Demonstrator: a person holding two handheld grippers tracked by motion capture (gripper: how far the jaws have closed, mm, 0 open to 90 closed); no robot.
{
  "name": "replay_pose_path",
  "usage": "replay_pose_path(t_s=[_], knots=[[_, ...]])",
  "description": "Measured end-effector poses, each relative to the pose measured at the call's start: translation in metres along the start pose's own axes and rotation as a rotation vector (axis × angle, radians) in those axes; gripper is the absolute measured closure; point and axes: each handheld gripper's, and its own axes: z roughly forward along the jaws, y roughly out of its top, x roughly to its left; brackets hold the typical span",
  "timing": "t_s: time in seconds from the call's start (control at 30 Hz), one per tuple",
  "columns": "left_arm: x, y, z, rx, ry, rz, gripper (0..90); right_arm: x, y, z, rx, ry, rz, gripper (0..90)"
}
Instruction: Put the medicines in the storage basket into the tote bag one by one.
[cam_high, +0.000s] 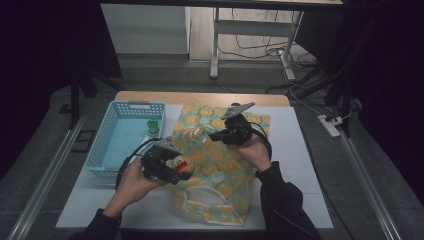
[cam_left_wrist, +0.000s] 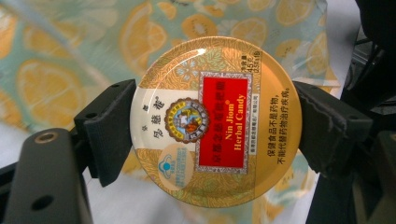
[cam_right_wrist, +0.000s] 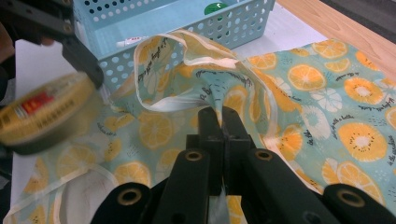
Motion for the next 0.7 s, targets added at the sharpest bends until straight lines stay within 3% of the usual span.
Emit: replay_pose_path(t_s=[0.7], knots=[[0.0, 0.03, 0.06, -0.002, -0.029, 0.052, 20.2, 0.001, 0.0, 0.001, -0.002, -0.004, -0.003, 89.8]])
